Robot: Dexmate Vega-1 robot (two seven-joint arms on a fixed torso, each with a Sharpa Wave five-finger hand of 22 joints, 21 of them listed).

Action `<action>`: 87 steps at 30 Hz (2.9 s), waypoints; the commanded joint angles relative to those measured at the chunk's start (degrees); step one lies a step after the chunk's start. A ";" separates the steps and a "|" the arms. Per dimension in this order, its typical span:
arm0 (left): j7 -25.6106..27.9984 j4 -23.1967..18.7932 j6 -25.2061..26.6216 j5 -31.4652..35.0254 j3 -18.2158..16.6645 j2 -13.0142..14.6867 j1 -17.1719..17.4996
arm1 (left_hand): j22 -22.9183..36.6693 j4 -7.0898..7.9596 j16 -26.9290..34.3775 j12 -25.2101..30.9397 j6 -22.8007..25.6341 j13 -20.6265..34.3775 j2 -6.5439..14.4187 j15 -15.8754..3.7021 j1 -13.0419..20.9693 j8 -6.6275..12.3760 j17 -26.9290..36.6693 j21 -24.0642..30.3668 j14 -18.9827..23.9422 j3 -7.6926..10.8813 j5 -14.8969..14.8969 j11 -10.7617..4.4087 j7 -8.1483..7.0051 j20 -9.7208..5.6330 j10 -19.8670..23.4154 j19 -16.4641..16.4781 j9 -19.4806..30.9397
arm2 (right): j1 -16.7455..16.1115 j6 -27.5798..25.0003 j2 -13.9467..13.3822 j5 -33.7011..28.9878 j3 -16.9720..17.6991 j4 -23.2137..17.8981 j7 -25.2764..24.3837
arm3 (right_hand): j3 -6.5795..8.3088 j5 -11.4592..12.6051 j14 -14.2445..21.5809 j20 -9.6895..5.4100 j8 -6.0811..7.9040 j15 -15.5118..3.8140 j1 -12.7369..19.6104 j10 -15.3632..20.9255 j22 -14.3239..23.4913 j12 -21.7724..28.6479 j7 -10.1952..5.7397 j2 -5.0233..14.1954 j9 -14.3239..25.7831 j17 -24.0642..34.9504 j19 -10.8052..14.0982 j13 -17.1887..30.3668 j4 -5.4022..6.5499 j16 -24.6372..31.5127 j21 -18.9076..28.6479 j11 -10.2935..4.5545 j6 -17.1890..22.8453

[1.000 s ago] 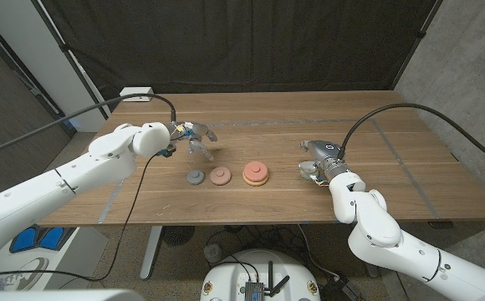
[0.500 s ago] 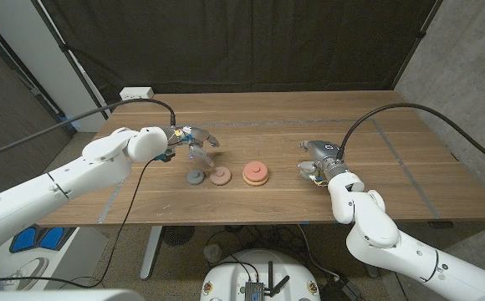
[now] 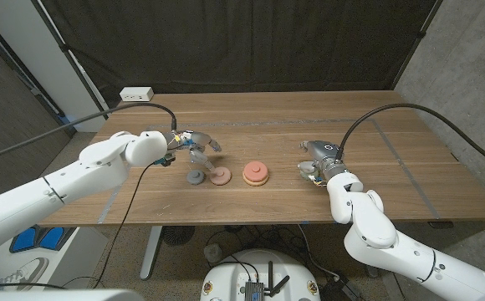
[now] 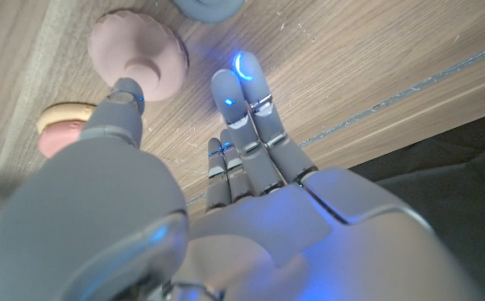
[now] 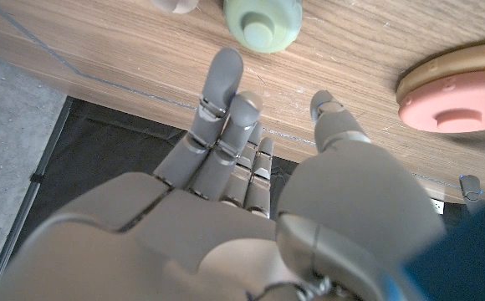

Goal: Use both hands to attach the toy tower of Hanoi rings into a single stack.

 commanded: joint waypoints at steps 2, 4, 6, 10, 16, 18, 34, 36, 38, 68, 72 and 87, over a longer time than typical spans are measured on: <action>1.19 -1.24 -2.05 2.21 -0.53 0.27 1.63 | 0.02 0.05 0.42 0.32 0.31 0.01 -0.06 -4.63 0.69 0.36 0.18 0.23 0.68 -0.16 -0.14 0.00 -0.08 -6.51 0.47 0.37 -0.04 | 0.42 -0.56 0.31 -0.46 -0.36 0.28 0.56 | 0.07 0.42 -0.01 -2.77 0.03 -0.47 -0.65 0.41 0.07 0.08 -0.19 0.03 0.18 0.14 -0.36 0.37 0.09 0.08 -0.13 -0.23 0.25; 1.25 -1.29 -2.19 2.67 -0.49 0.16 1.80 | 0.02 0.06 0.41 0.32 0.36 0.00 -0.09 -4.63 0.72 0.37 0.07 0.24 0.61 -0.20 -0.15 -0.02 -0.10 -6.45 0.46 0.35 -0.05 | 0.53 -0.62 0.36 -0.45 -0.40 0.38 0.66 | 0.08 0.44 -0.10 -2.77 0.01 -0.47 -0.69 0.48 0.07 0.09 -0.18 0.04 0.18 0.07 -0.37 0.37 0.08 -0.01 -0.14 -0.15 0.24; 1.19 -1.21 -2.44 2.62 -0.59 0.06 1.94 | 0.01 0.07 0.42 0.33 0.35 0.00 -0.09 -4.63 0.73 0.37 0.05 0.25 0.60 -0.22 -0.16 -0.04 -0.09 -6.51 0.46 0.37 -0.05 | 0.58 -0.61 0.34 -0.46 -0.43 0.40 0.71 | 0.08 0.45 -0.10 -2.76 0.03 -0.47 -0.75 0.46 0.07 0.07 -0.15 0.05 0.18 0.07 -0.36 0.38 0.10 -0.02 -0.14 -0.14 0.33; 1.04 -1.85 -2.89 3.90 -0.53 0.51 2.50 | 0.01 0.09 0.48 0.31 0.25 -0.01 -0.14 -4.63 0.72 0.33 0.02 0.23 0.60 -0.29 -0.18 -0.05 -0.18 -6.42 0.39 0.27 -0.05 | 0.89 -0.94 0.39 -0.80 -0.63 0.47 1.08 | 0.10 0.48 -0.07 -2.78 0.01 -0.47 -0.85 0.51 0.07 0.04 -0.13 0.10 0.18 0.12 -0.35 0.37 0.11 -0.01 -0.16 -0.09 0.38; 0.12 -2.52 -2.90 6.04 -0.27 0.69 2.89 | -0.03 0.09 0.44 0.05 -0.59 -0.03 -0.46 -4.61 0.64 0.03 -0.19 0.14 0.31 -0.52 -0.22 -0.38 -0.49 -6.13 -0.39 0.00 -0.07 | 1.42 -0.88 0.54 -1.18 -0.96 0.75 1.58 | 0.16 0.53 -0.12 -2.81 -0.03 -0.49 -0.77 0.56 0.07 0.04 -0.16 0.10 0.18 0.10 -0.33 0.42 0.00 -0.04 -0.18 -0.25 0.36; -0.20 -2.41 -2.98 6.41 -0.15 0.50 2.94 | -0.03 0.10 0.52 -0.02 -0.79 0.00 -0.59 -4.60 0.60 -0.02 -0.17 0.10 0.29 -0.61 -0.25 -0.51 -0.50 -6.05 -0.67 -0.13 -0.07 | 1.63 -0.91 0.70 -1.34 -1.11 0.88 1.75 | 0.20 0.56 0.01 -2.83 -0.04 -0.50 -0.65 0.61 0.07 0.04 -0.17 0.06 0.18 0.25 -0.32 0.43 -0.11 0.13 -0.19 -0.24 0.37; -3.26 -2.10 -1.36 9.32 0.74 -1.00 2.33 | -0.11 0.38 0.33 -0.46 -3.31 -0.01 -1.23 -4.55 -0.04 -0.50 -0.78 -0.57 -1.01 -1.39 -0.49 0.23 -0.04 -5.48 -2.87 -2.00 -0.11 | 2.13 -1.26 1.28 -2.15 -1.52 1.25 2.60 | 0.33 0.68 -0.16 -2.80 -0.04 -0.50 -0.37 0.76 0.09 -0.02 -0.30 0.07 0.19 -0.03 -0.25 0.49 -0.32 -0.07 -0.22 -0.37 0.70; -3.20 -1.97 -1.66 9.67 0.86 -1.06 2.29 | -0.12 0.40 0.35 -0.45 -3.61 -0.01 -1.38 -4.54 -0.18 -0.56 -0.81 -0.59 -1.11 -1.52 -0.54 0.18 -0.13 -5.55 -2.94 -1.95 -0.12 | 2.23 -1.24 1.38 -2.20 -1.56 1.36 2.71 | 0.32 0.70 -0.13 -2.79 -0.09 -0.50 -0.37 0.77 0.09 -0.03 -0.23 0.06 0.19 -0.02 -0.25 0.51 -0.32 -0.05 -0.23 -0.36 0.64; -2.63 -1.98 -1.57 10.53 0.96 -1.14 2.51 | -0.13 0.44 0.35 -0.43 -3.69 -0.02 -1.46 -4.54 -0.29 -0.54 -0.84 -0.61 -1.20 -1.61 -0.58 0.13 -0.12 -5.51 -3.00 -1.96 -0.13 | 2.28 -1.38 1.54 -2.31 -1.60 1.45 2.76 | 0.32 0.70 -0.16 -2.78 -0.10 -0.50 -0.38 0.90 0.09 0.00 -0.27 0.06 0.19 -0.08 -0.26 0.50 -0.31 -0.11 -0.23 -0.26 0.63; 4.35 0.50 -3.54 14.03 1.68 -2.82 5.13 | -0.03 0.36 1.02 0.84 -0.93 0.05 -0.87 -4.57 0.12 0.77 -1.19 -0.22 -1.04 -1.79 -0.66 -0.87 -0.77 -5.27 -0.72 -1.27 -0.23 | 2.62 -0.98 1.83 -3.07 -1.31 1.70 3.68 | 0.39 0.83 0.02 -2.78 -0.21 -0.49 -0.46 1.03 0.10 -0.05 -0.22 0.18 0.21 0.05 -0.24 0.78 -0.27 -0.03 -0.28 -0.21 0.86; 4.47 0.74 -3.35 13.94 1.62 -3.12 5.35 | -0.04 0.35 1.32 0.92 -0.72 0.09 -0.79 -4.56 0.19 0.79 -1.10 -0.16 -0.72 -1.81 -0.65 -1.08 -0.78 -5.20 -0.56 -1.19 -0.23 | 2.82 -0.85 1.84 -3.28 -1.35 1.80 3.88 | 0.40 0.85 0.01 -2.78 -0.26 -0.49 -0.49 1.10 0.10 -0.05 -0.18 0.18 0.21 0.07 -0.24 0.80 -0.26 -0.03 -0.29 -0.15 0.80; 4.92 2.08 -2.96 15.98 2.67 -4.21 5.29 | -0.05 0.40 1.53 1.15 0.25 0.08 -0.50 -4.56 0.29 0.97 -1.39 -0.03 -0.42 -1.85 -0.63 -1.26 -1.00 -5.10 0.24 -1.05 -0.24 | 2.76 -1.11 1.91 -3.55 -0.94 1.64 4.69 | 0.43 0.90 0.02 -2.78 -0.30 -0.49 -0.62 1.18 0.10 -0.05 -0.11 0.25 0.22 0.10 -0.25 0.91 -0.21 -0.05 -0.32 -0.16 0.87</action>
